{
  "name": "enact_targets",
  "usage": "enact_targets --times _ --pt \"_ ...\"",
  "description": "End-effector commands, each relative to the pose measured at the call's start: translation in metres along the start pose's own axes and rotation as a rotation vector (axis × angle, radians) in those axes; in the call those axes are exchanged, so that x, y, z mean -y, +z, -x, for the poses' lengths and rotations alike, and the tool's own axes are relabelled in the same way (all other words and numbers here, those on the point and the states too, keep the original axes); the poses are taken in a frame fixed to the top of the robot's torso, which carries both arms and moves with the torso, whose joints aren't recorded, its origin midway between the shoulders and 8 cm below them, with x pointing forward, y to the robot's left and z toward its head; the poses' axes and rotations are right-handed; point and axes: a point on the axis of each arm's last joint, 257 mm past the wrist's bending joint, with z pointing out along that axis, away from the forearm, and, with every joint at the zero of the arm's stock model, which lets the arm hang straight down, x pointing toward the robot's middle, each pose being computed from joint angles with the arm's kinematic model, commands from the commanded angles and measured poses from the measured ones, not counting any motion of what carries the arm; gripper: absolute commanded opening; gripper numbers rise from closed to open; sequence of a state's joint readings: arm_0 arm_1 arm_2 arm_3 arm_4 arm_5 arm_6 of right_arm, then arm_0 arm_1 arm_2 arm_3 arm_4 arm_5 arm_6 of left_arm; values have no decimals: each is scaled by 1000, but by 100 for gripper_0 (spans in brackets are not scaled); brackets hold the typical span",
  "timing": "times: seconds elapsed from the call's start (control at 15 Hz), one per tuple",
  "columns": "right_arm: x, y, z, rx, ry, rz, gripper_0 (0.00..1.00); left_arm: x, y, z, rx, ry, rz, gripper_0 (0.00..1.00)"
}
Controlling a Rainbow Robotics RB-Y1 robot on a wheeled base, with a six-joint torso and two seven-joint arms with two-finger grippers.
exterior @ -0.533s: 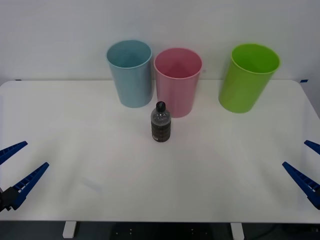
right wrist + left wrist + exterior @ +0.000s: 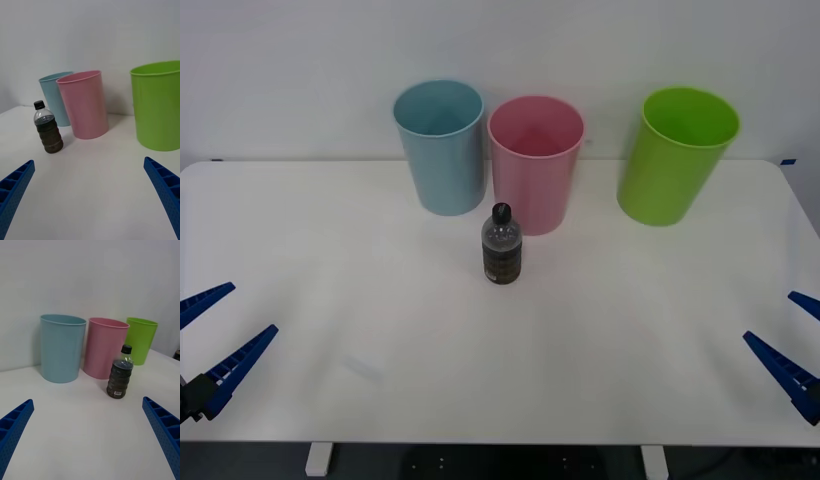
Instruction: Grasp the object on the table and drop it into the matching bin: aluminum can to the light blue bin, PET bottle to the pink bin.
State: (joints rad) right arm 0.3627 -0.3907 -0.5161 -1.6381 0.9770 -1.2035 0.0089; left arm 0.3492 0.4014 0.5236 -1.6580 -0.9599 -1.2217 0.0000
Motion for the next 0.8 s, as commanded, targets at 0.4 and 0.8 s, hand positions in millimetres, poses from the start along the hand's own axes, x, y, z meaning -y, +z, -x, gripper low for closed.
enact_targets --times 0.4,0.8 --pt "-15 41 -20 -8 -15 70 100 0 0 0 0 0 0 100" --pt "-31 89 -35 -5 -42 149 100 0 0 0 0 0 0 100"
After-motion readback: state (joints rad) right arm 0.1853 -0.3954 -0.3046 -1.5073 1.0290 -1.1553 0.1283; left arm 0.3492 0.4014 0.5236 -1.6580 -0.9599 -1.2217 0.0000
